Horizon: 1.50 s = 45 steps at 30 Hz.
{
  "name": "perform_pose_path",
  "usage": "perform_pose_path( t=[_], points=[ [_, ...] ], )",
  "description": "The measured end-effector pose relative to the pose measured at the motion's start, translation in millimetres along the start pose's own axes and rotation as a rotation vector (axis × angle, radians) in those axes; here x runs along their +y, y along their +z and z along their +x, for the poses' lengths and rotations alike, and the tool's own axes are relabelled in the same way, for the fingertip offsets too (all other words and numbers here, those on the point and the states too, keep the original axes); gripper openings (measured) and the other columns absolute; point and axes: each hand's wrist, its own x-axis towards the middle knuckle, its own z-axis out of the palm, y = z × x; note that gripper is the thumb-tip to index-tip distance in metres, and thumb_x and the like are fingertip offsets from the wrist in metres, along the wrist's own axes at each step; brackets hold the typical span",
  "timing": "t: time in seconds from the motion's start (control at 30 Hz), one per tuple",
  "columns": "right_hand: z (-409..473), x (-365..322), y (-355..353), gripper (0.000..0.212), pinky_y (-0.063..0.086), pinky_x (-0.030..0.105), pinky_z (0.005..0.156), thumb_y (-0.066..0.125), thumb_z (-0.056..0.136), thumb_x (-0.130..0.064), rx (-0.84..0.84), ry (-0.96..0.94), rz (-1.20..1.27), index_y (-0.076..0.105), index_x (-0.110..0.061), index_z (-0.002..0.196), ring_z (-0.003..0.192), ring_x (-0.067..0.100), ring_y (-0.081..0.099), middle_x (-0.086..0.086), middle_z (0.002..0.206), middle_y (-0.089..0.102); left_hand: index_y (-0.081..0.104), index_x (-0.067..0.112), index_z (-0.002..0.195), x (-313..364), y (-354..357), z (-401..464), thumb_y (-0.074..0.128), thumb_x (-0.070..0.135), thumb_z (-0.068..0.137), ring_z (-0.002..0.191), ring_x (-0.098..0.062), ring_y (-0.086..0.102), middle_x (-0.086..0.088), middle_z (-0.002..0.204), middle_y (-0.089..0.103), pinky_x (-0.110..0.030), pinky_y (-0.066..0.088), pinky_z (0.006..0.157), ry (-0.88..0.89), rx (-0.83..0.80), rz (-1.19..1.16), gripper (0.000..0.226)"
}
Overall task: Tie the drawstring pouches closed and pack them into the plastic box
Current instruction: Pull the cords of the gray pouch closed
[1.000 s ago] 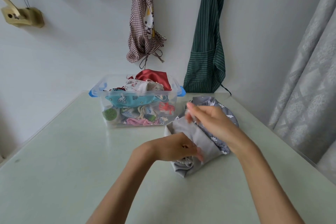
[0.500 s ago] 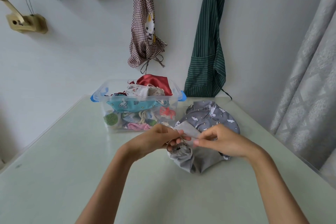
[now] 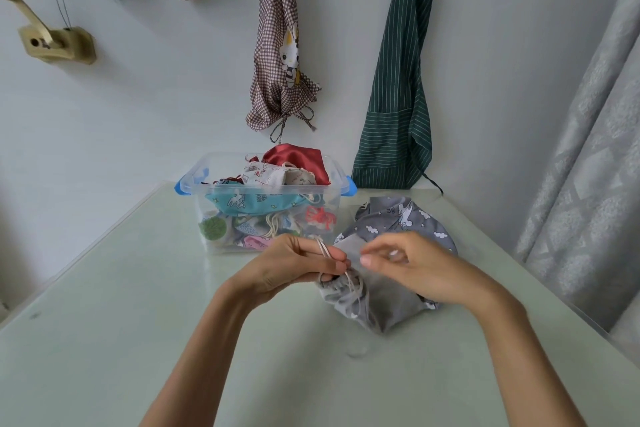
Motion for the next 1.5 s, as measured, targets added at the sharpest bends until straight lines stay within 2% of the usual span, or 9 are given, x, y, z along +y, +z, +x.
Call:
perform_pose_path(
  t=[0.2,0.47,0.7,0.93,1.1,1.17,1.3,1.37,1.5],
  points=[
    [9.6,3.4,19.2,0.032,0.043,0.008,0.071,0.07,0.082,-0.01,-0.062,-0.107,0.277,0.067,-0.04,0.091,0.076,-0.001,0.059,-0.014,0.094,0.071,0.078,0.016,0.071,3.8,-1.7,-3.5,0.073,-0.007,0.072,0.066,-0.006,0.067,-0.002,0.072,0.075,-0.014,0.052,0.066,0.14,0.025,0.148,0.024],
    [15.9,11.4,24.5,0.016,0.046,0.015,0.079,0.067,0.085,-0.014,0.045,-0.101,0.326,0.067,-0.028,0.077,0.078,0.002,0.06,-0.013,0.077,0.065,0.075,0.003,0.082,4.7,-2.3,-0.4,0.073,-0.008,0.073,0.075,-0.02,0.073,-0.01,0.081,0.075,-0.022,0.056,0.07,0.372,0.111,0.261,0.014],
    [14.8,6.5,28.5,0.009,0.041,0.01,0.059,0.063,0.088,-0.017,-0.03,-0.046,0.544,0.069,-0.02,0.083,0.072,-0.001,0.059,-0.012,0.078,0.068,0.076,0.017,0.082,-12.5,-1.0,9.6,0.078,0.009,0.073,0.072,-0.014,0.072,0.0,0.077,0.076,-0.026,0.057,0.069,0.471,0.417,0.26,0.012],
    [19.6,5.2,42.4,0.022,0.03,0.019,0.053,0.051,0.095,-0.019,-0.127,0.093,0.787,0.063,-0.01,0.111,0.059,0.009,0.056,-0.001,0.091,0.066,0.079,0.023,0.081,-15.1,1.3,13.5,0.082,0.024,0.067,0.081,-0.018,0.073,-0.001,0.082,0.076,-0.045,0.057,0.082,0.459,0.347,0.232,0.015],
    [27.7,4.6,52.7,0.01,0.029,0.015,0.049,0.061,0.089,-0.017,0.1,0.177,0.852,0.07,-0.017,0.09,0.051,0.003,0.053,-0.005,0.077,0.066,0.078,0.022,0.081,-14.1,-0.2,13.4,0.078,0.027,0.065,0.081,-0.016,0.073,-0.002,0.082,0.076,-0.033,0.057,0.078,0.507,0.328,0.189,0.017],
    [28.6,5.7,49.8,0.009,0.031,0.015,0.052,0.063,0.087,-0.019,0.157,0.175,0.877,0.071,-0.017,0.087,0.059,0.003,0.059,-0.005,0.077,0.068,0.077,0.016,0.088,-15.0,-1.9,13.8,0.075,0.025,0.071,0.082,-0.013,0.072,0.0,0.086,0.076,-0.029,0.057,0.076,0.549,0.308,0.256,0.02],
    [24.0,11.6,31.6,0.017,0.037,0.02,0.067,0.062,0.087,-0.026,0.205,0.114,0.808,0.071,-0.018,0.075,0.074,0.006,0.059,-0.008,0.074,0.068,0.077,0.022,0.091,-21.9,-12.9,19.2,0.063,0.044,0.08,0.084,-0.006,0.065,0.002,0.083,0.076,-0.041,0.057,0.079,0.526,0.359,0.452,0.028],
    [22.2,15.4,21.8,0.028,0.038,0.022,0.068,0.056,0.09,-0.024,0.223,0.108,0.916,0.061,-0.016,0.064,0.067,0.008,0.057,-0.005,0.066,0.065,0.075,0.026,0.084,-22.4,-19.7,20.3,0.055,0.057,0.084,0.071,-0.002,0.057,-0.002,0.071,0.072,-0.039,0.055,0.072,0.493,0.454,0.658,0.037],
    [17.2,22.6,7.2,0.038,0.034,0.025,0.059,0.053,0.091,-0.024,0.269,0.14,1.058,0.037,-0.015,0.057,0.046,0.012,0.041,0.001,0.048,0.043,0.064,0.03,0.053,-14.3,-15.9,11.5,0.041,0.053,0.093,0.06,-0.006,0.057,0.013,0.053,0.06,-0.029,0.045,0.064,0.337,0.584,0.902,0.051]
  ],
)
